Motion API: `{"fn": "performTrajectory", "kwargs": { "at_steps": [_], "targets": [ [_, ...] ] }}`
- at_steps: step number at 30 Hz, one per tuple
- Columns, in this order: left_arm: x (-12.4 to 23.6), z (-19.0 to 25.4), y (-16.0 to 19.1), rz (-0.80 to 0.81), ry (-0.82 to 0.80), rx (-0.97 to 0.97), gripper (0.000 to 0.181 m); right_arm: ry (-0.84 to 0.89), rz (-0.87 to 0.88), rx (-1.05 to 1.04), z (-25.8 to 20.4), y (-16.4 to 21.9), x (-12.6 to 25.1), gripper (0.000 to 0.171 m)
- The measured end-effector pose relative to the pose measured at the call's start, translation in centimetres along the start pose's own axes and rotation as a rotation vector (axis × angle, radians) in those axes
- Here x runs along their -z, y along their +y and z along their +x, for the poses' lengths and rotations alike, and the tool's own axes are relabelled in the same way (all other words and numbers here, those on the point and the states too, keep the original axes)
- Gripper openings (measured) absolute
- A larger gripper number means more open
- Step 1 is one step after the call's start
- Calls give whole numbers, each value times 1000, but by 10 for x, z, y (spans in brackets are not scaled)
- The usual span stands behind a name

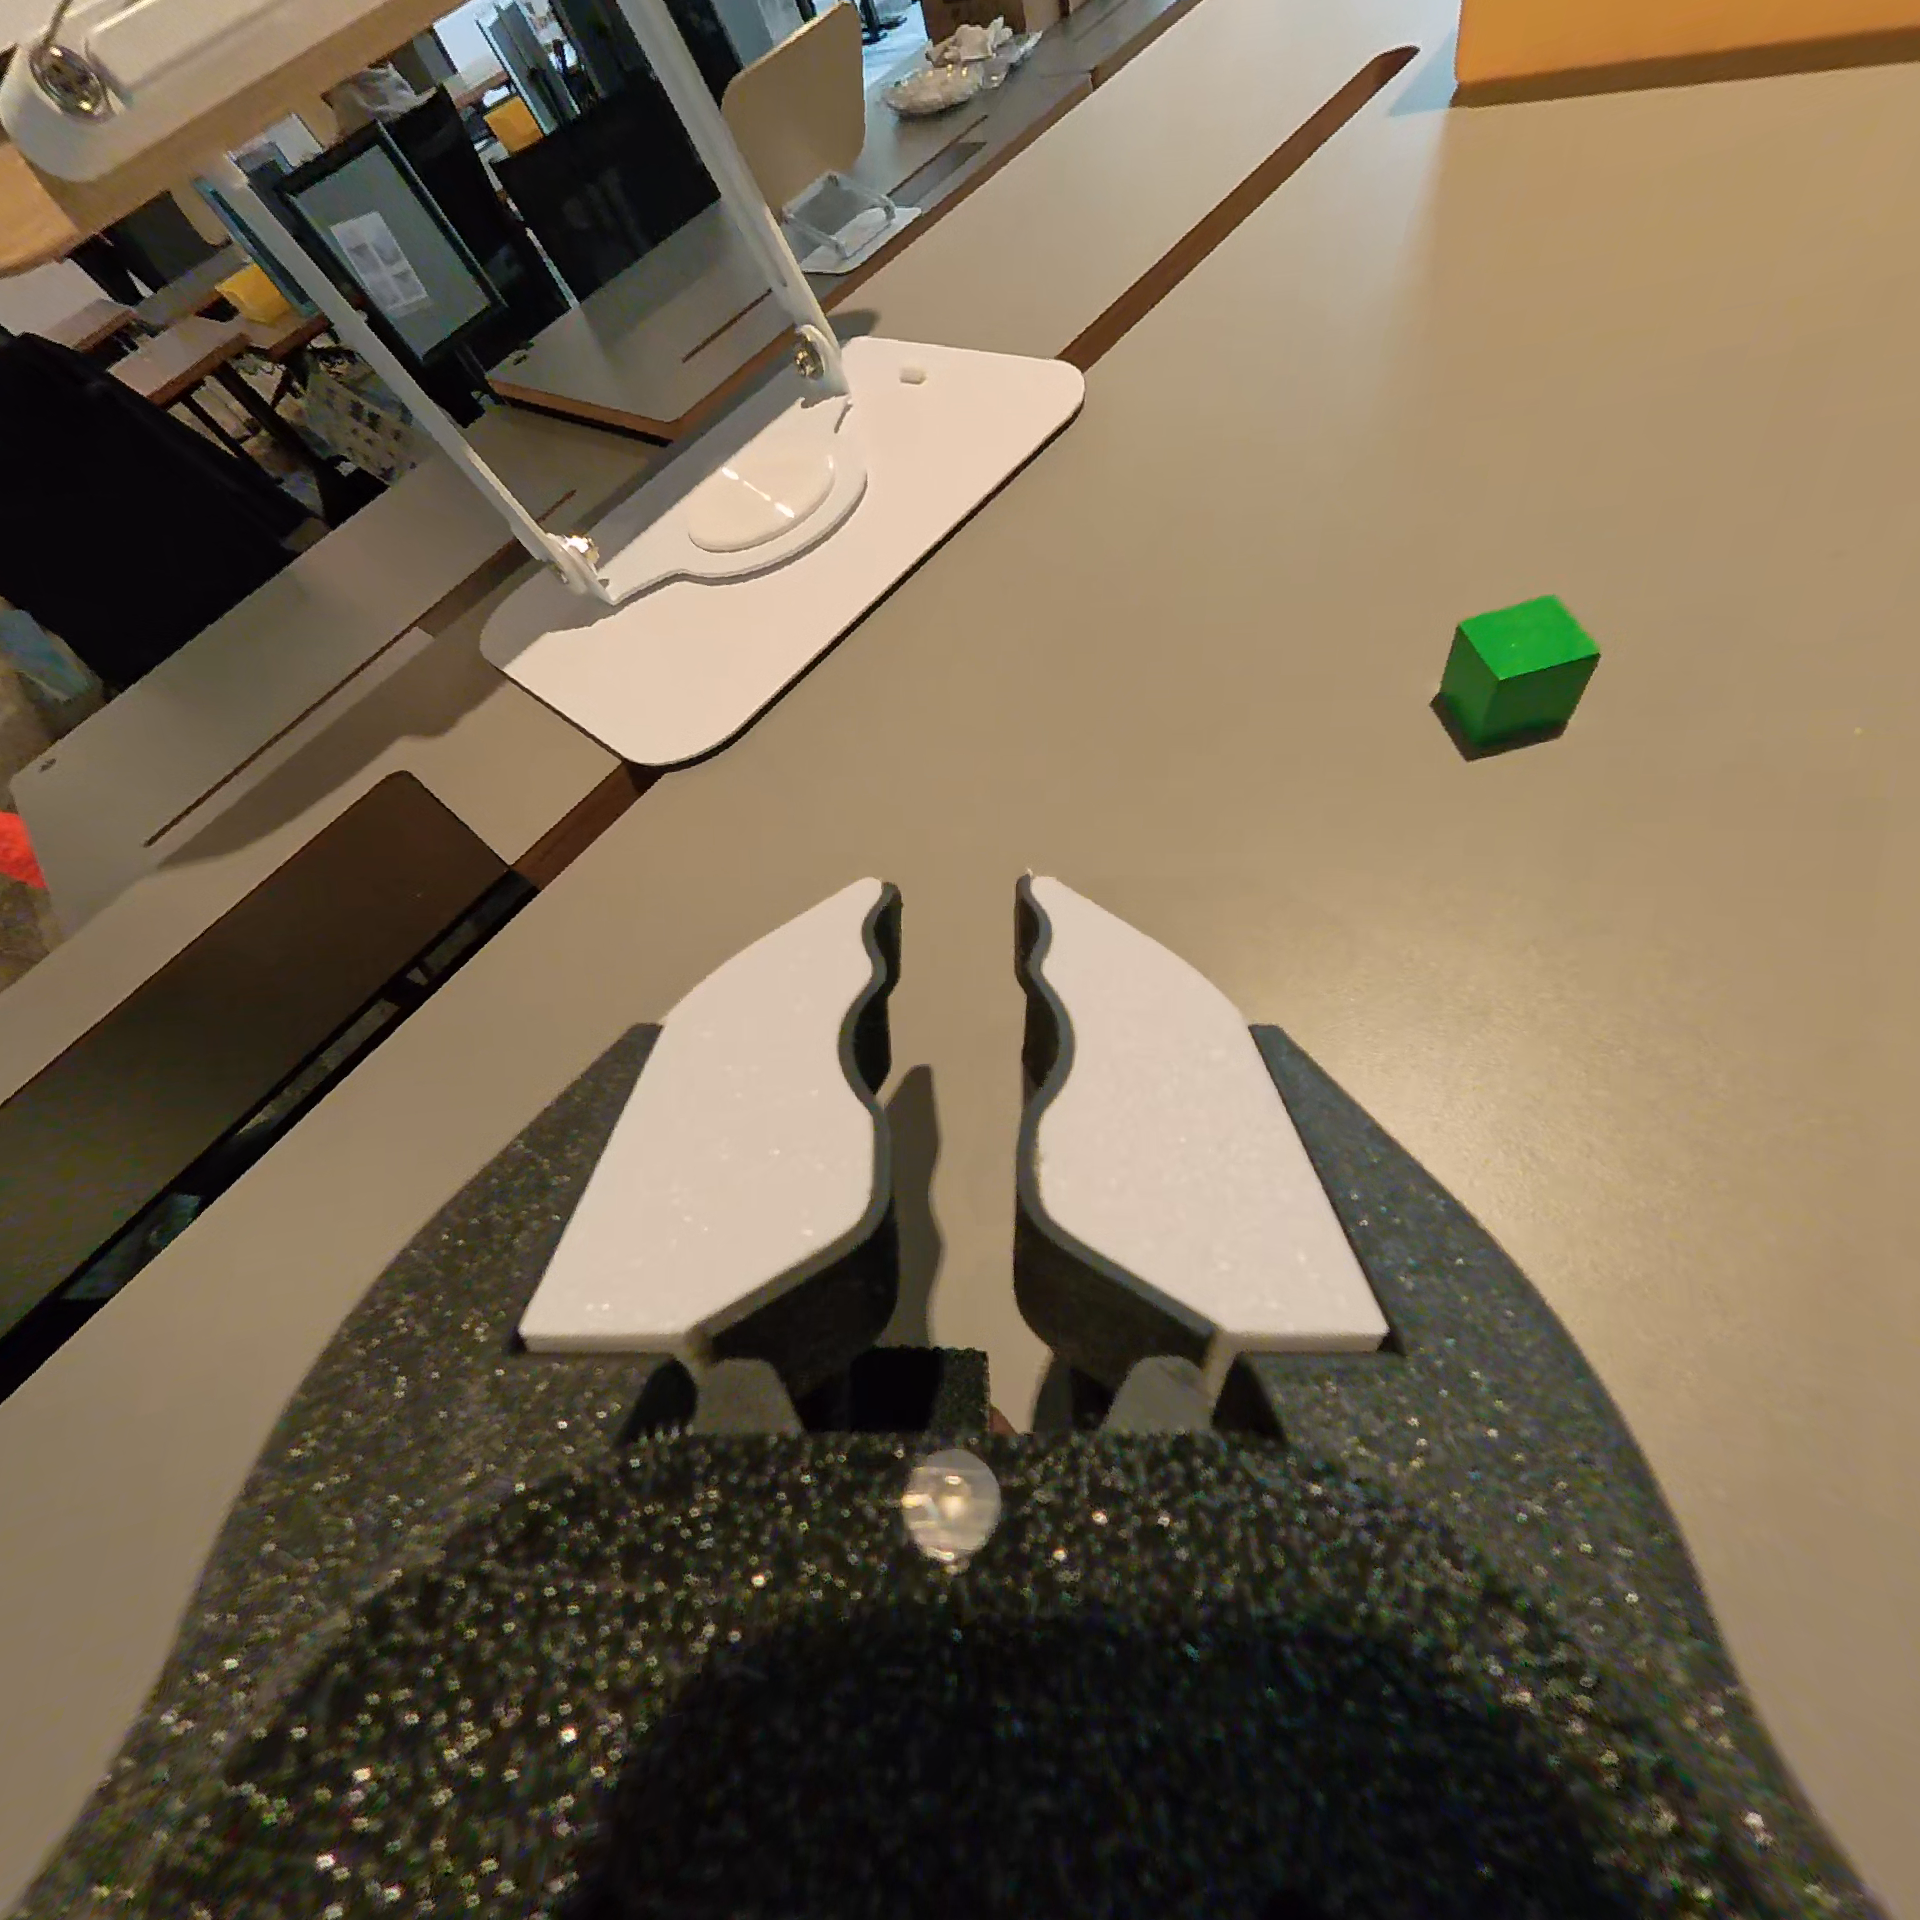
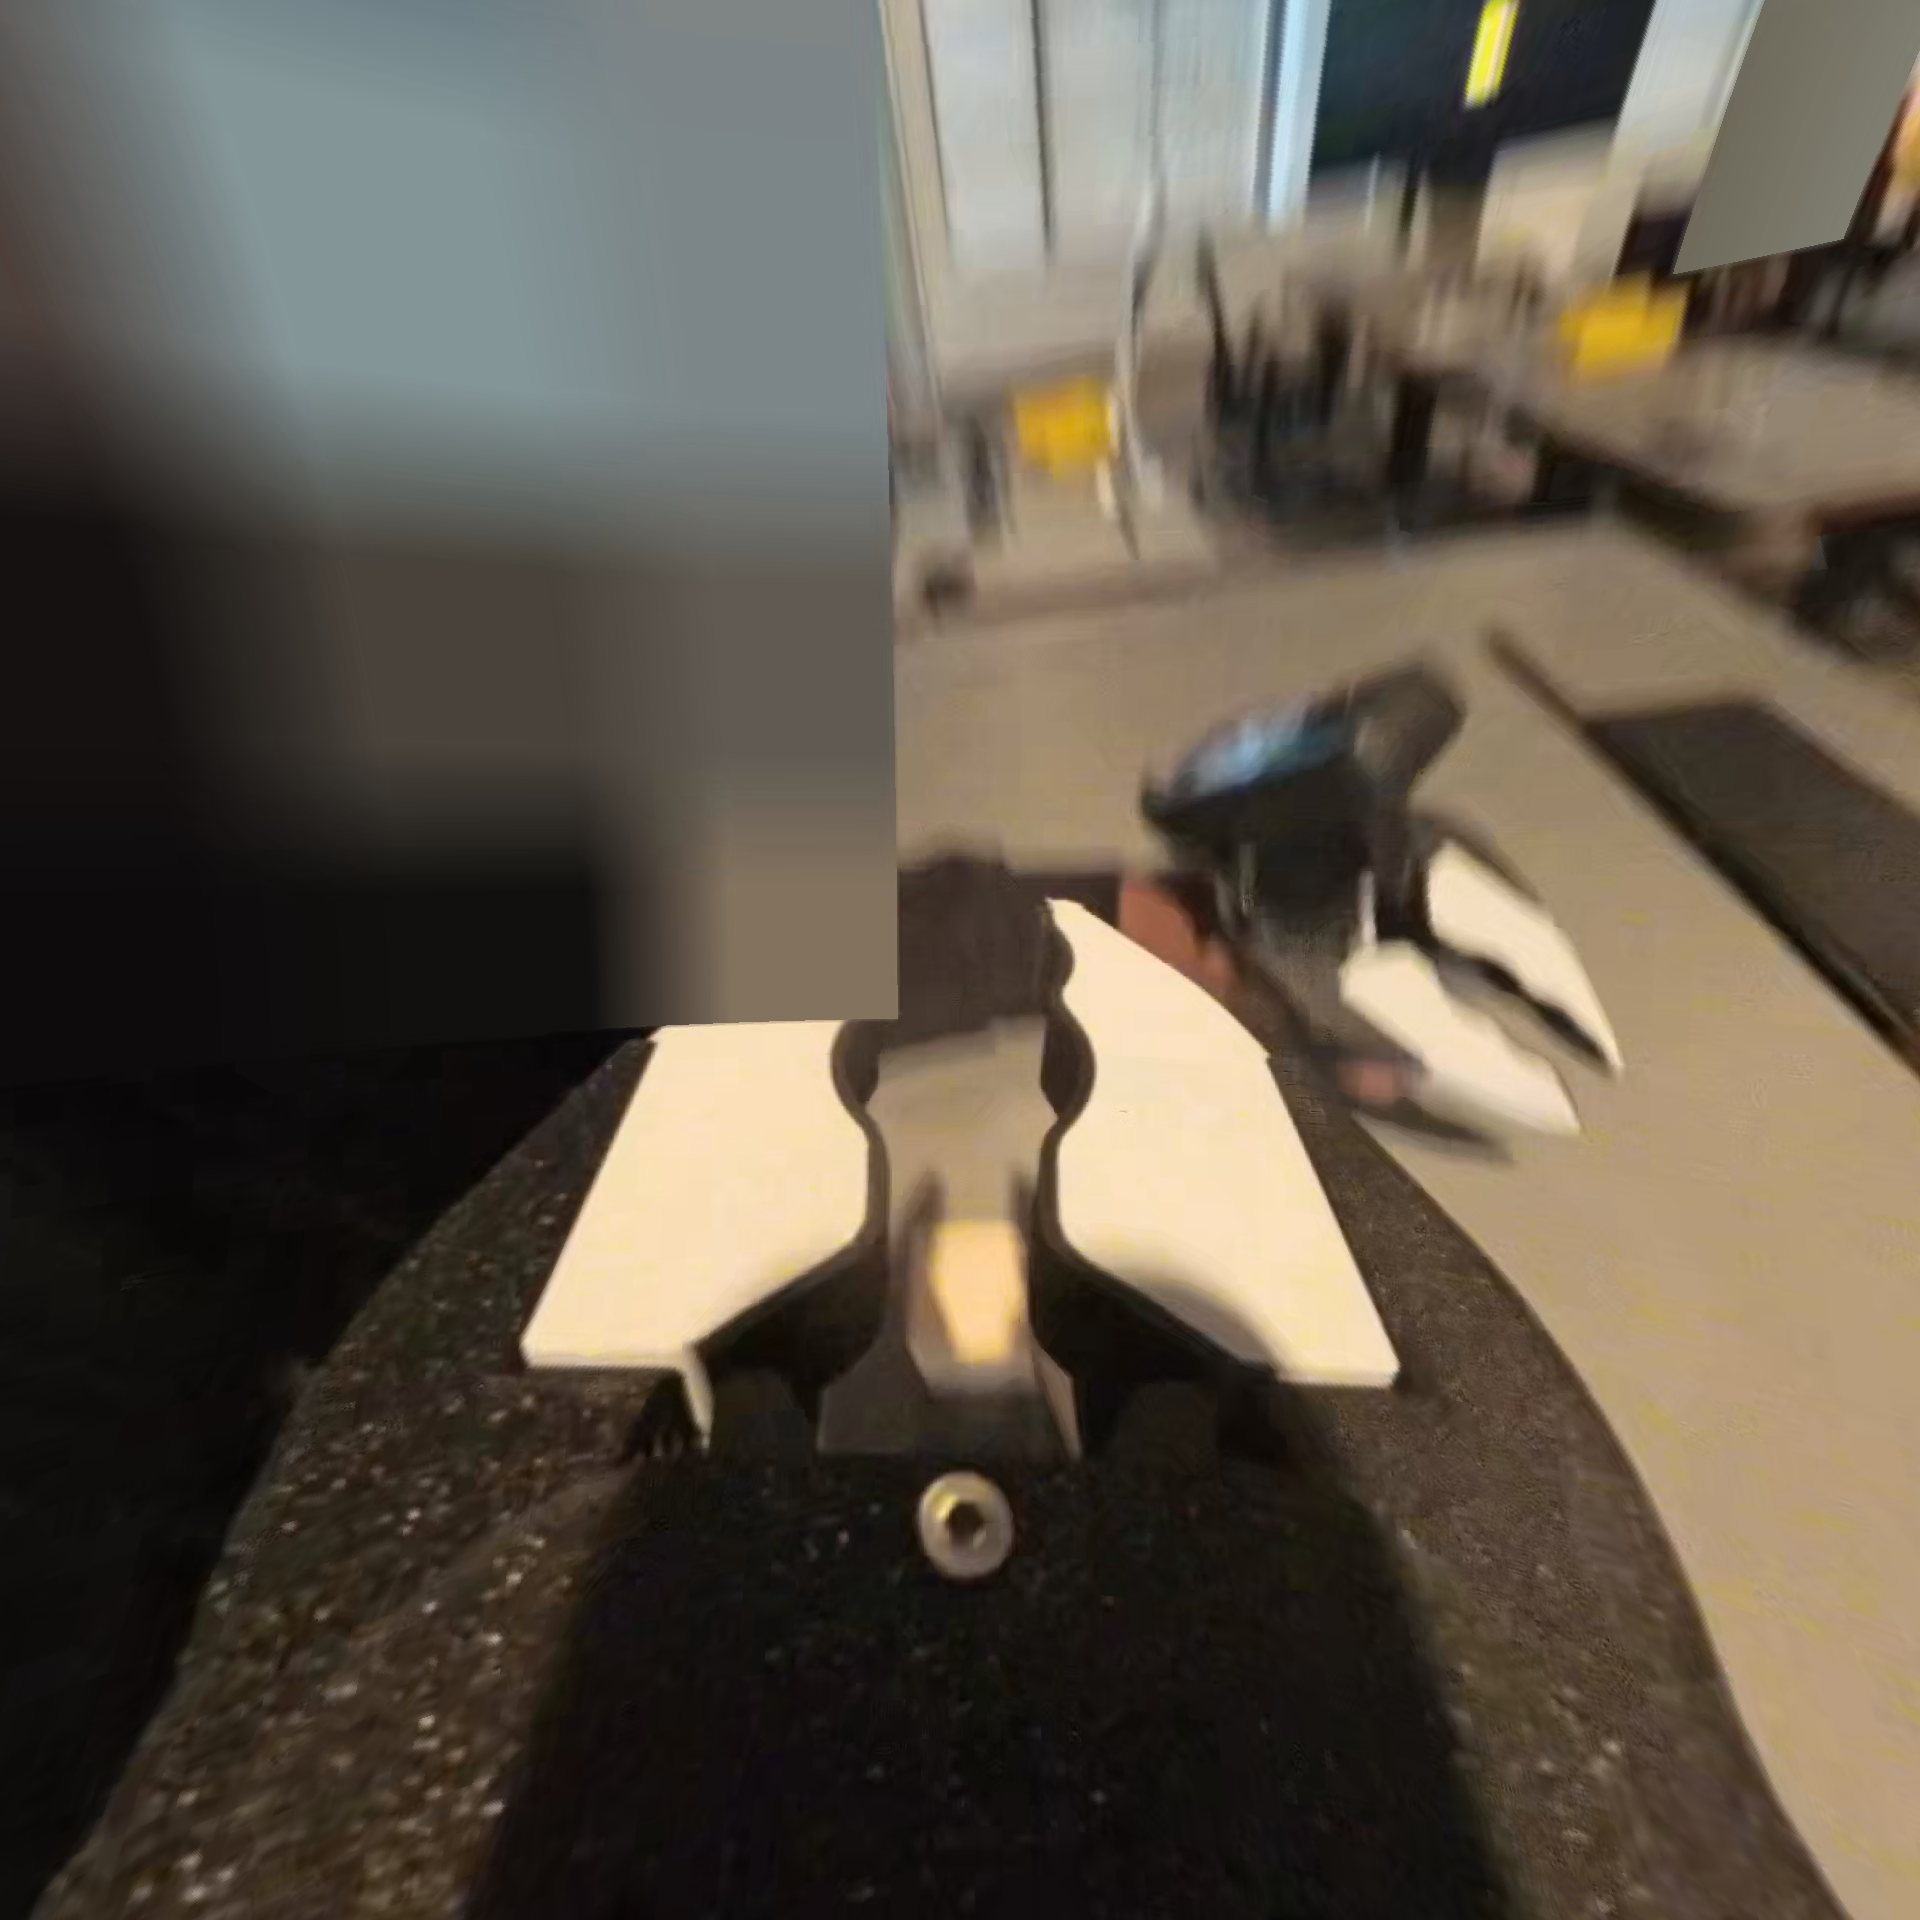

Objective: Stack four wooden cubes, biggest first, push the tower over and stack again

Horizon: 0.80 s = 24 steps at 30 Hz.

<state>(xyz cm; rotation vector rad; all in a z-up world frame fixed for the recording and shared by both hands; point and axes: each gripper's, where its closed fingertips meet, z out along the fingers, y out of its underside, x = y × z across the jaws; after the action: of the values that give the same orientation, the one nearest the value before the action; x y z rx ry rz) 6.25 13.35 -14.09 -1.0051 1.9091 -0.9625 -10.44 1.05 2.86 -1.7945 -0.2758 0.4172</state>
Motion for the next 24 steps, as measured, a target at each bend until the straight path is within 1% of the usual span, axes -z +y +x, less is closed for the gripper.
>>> {"fn": "performTrajectory", "kwargs": {
  "at_steps": [2, 3, 5, 6, 8, 12, 14, 19, 21, 24],
  "targets": [
    [-1, 0, 1, -6, 3, 5, 20, 87, -337, 138, 7, 55, -17, 31],
    [-1, 0, 1, -10, 4, 5, 20, 120, -475, 204, 9, 78, -22, 32],
    [-2, 0, 1, -13, 5, 1, 20, 98, -690, 243, 3, 119, -30, 40],
    [-2, 0, 1, -14, 5, 0, 20, 73, -759, 242, -2, 135, -34, 44],
    [-1, 0, 1, -10, 5, -1, 20, 60, -822, 238, -5, 153, -39, 46],
    [0, 0, 0, -1, 4, -4, 20, 103, -831, 218, 2, 156, -45, 49],
    [0, 0, 0, 1, 4, -2, 20, 92, -841, 208, 0, 160, -48, 49],
    [0, 1, 0, 0, 3, -8, 20, 131, -952, 225, 8, 184, -47, 49],
    [-1, 1, 0, -3, 3, -9, 20, 136, -955, 231, 8, 184, -48, 49],
    [-1, 1, 0, -6, 3, -10, 20, 144, -962, 244, 10, 184, -46, 42]
  ]
}}
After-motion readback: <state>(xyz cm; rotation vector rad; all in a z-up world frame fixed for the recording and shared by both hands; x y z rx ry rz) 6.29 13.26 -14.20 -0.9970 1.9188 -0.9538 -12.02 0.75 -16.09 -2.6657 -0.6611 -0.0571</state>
